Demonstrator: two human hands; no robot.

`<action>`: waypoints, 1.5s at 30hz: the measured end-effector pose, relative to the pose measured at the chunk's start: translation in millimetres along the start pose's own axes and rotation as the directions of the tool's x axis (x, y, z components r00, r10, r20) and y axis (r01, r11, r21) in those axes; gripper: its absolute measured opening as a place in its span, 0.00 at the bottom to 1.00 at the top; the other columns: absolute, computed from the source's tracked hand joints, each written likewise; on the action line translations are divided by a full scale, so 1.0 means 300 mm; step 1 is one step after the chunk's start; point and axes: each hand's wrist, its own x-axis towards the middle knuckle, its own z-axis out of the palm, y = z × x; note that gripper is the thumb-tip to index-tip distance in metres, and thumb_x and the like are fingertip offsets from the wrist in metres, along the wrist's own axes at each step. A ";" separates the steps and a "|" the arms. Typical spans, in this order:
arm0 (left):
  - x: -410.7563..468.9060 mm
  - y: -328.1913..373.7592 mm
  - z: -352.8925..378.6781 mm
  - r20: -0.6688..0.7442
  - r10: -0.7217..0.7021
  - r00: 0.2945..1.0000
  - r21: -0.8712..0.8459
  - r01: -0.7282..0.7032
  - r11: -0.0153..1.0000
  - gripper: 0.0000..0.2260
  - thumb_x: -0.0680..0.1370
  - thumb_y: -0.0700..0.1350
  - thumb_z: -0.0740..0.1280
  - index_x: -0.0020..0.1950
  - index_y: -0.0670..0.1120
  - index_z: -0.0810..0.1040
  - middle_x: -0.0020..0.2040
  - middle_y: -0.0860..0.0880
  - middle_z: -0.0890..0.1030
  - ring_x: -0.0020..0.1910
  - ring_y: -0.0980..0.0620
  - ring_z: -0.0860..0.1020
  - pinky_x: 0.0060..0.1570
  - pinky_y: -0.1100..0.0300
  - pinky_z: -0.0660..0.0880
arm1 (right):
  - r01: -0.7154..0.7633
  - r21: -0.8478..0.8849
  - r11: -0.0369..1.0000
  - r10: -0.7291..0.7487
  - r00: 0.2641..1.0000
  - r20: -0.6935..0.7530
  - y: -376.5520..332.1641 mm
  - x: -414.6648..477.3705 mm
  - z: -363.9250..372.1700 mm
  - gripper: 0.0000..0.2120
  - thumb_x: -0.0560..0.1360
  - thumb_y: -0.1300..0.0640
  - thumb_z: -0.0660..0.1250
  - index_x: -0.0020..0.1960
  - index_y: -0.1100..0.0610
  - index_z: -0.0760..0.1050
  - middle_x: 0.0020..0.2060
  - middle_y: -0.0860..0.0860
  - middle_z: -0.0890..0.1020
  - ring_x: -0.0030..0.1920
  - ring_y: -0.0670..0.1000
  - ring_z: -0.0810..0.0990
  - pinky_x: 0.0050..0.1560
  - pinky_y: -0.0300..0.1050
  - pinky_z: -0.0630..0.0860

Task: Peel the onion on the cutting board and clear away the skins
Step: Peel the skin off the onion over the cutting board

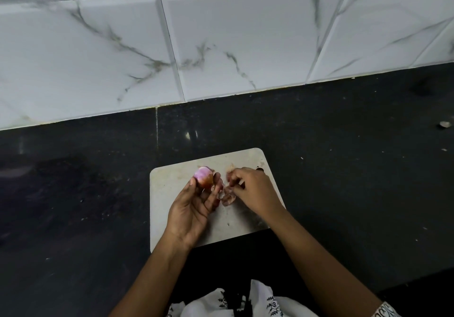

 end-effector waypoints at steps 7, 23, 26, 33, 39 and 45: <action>0.001 0.006 0.029 -0.061 0.014 0.998 0.128 -0.006 0.992 0.16 0.76 0.49 0.62 0.52 0.39 0.82 0.47 0.41 0.84 0.41 0.50 0.84 0.46 0.59 0.79 | 0.317 0.272 0.908 -0.269 0.942 -0.200 -0.067 -0.030 -0.035 0.11 0.73 0.52 0.67 0.54 0.53 0.78 0.48 0.48 0.79 0.48 0.45 0.80 0.46 0.44 0.79; -0.008 0.017 0.069 -0.069 0.063 0.996 0.185 -0.050 0.981 0.17 0.78 0.50 0.62 0.39 0.43 0.86 0.40 0.44 0.85 0.35 0.53 0.84 0.36 0.63 0.81 | 0.310 0.342 0.887 -0.226 0.938 -0.264 -0.104 -0.033 -0.009 0.08 0.69 0.57 0.70 0.47 0.57 0.77 0.46 0.48 0.78 0.44 0.42 0.77 0.41 0.31 0.73; -0.014 0.022 0.082 -0.054 0.072 0.996 0.205 -0.060 0.977 0.16 0.74 0.52 0.64 0.47 0.42 0.83 0.45 0.43 0.85 0.40 0.51 0.84 0.44 0.59 0.80 | 0.315 0.337 0.887 -0.221 0.932 -0.288 -0.109 -0.034 -0.008 0.12 0.70 0.56 0.69 0.54 0.54 0.76 0.48 0.47 0.79 0.49 0.44 0.78 0.45 0.31 0.75; -0.017 0.010 0.087 -0.052 0.044 0.998 0.119 -0.037 0.992 0.17 0.76 0.52 0.62 0.39 0.44 0.86 0.41 0.45 0.85 0.37 0.52 0.84 0.44 0.60 0.79 | 0.307 0.256 0.917 -0.223 0.924 -0.311 -0.125 -0.032 0.015 0.11 0.70 0.50 0.64 0.49 0.54 0.76 0.47 0.48 0.78 0.49 0.46 0.77 0.44 0.42 0.78; -0.019 -0.013 0.089 -0.080 0.025 0.996 0.083 -0.018 0.996 0.16 0.71 0.52 0.66 0.51 0.41 0.81 0.47 0.43 0.83 0.42 0.50 0.83 0.50 0.57 0.77 | 0.210 0.237 0.949 -0.135 0.945 -0.299 -0.117 -0.044 0.028 0.14 0.69 0.44 0.67 0.46 0.53 0.74 0.45 0.46 0.79 0.46 0.46 0.77 0.43 0.42 0.77; -0.011 -0.010 0.076 -0.064 -0.039 0.997 0.111 0.046 0.993 0.18 0.76 0.53 0.63 0.59 0.41 0.77 0.47 0.43 0.82 0.45 0.48 0.81 0.46 0.55 0.81 | 0.306 0.069 0.949 -0.257 0.885 -0.389 -0.115 -0.049 0.014 0.11 0.74 0.51 0.63 0.49 0.58 0.78 0.40 0.52 0.83 0.41 0.50 0.81 0.41 0.49 0.80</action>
